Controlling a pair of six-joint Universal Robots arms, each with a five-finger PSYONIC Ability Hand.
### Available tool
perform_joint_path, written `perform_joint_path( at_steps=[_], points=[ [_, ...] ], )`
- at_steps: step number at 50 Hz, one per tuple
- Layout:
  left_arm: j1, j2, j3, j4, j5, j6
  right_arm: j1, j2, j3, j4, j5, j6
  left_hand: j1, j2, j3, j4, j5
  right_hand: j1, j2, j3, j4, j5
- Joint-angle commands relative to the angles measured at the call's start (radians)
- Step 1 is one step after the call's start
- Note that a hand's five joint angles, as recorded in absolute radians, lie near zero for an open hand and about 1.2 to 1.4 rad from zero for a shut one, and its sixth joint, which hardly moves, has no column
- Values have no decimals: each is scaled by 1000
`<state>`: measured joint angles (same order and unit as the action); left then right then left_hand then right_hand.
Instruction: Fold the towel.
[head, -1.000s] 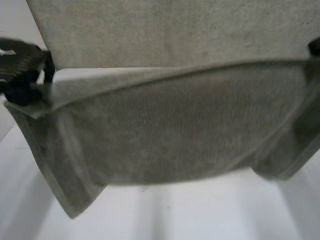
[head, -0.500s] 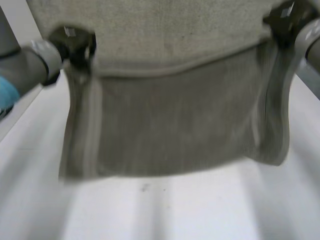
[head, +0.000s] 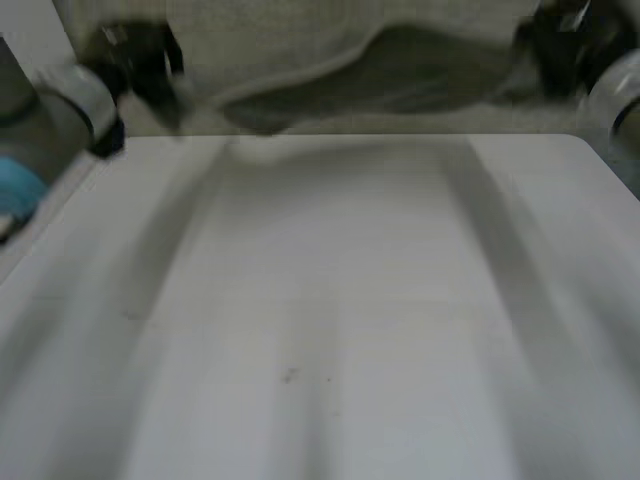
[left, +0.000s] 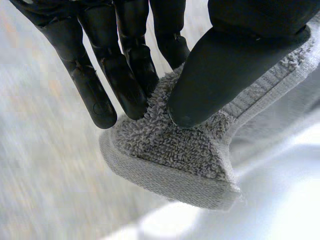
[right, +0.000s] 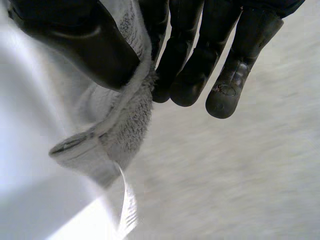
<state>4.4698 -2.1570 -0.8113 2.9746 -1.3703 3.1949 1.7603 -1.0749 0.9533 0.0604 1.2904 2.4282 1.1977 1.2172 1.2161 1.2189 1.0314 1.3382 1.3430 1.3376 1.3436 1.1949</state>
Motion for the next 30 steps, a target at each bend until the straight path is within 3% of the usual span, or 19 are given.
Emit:
perform_joint_path(
  at_steps=[1, 6, 11, 21, 30],
  points=[
    [0, -36, -359, 196, 17, 173, -2, 137, 243, -42, -34, -190, 199, 179, 180, 177, 190, 58, 53, 59, 53, 27],
    [2, -79, -466, 262, 16, 255, -2, 200, 314, -65, -29, -264, 199, 179, 180, 177, 190, 58, 53, 59, 53, 27],
    [3, -66, -532, 241, 16, 272, -19, 165, 361, -59, -25, -265, 199, 179, 180, 177, 190, 58, 53, 59, 53, 27],
    [66, 181, -740, 165, 28, 287, -73, -142, 536, 29, -33, -274, 199, 179, 180, 177, 190, 58, 53, 59, 53, 27],
    [112, 510, -988, 5, 63, 393, -234, -426, 671, 338, -48, -394, 199, 179, 180, 177, 190, 58, 53, 59, 53, 27]
  ],
)
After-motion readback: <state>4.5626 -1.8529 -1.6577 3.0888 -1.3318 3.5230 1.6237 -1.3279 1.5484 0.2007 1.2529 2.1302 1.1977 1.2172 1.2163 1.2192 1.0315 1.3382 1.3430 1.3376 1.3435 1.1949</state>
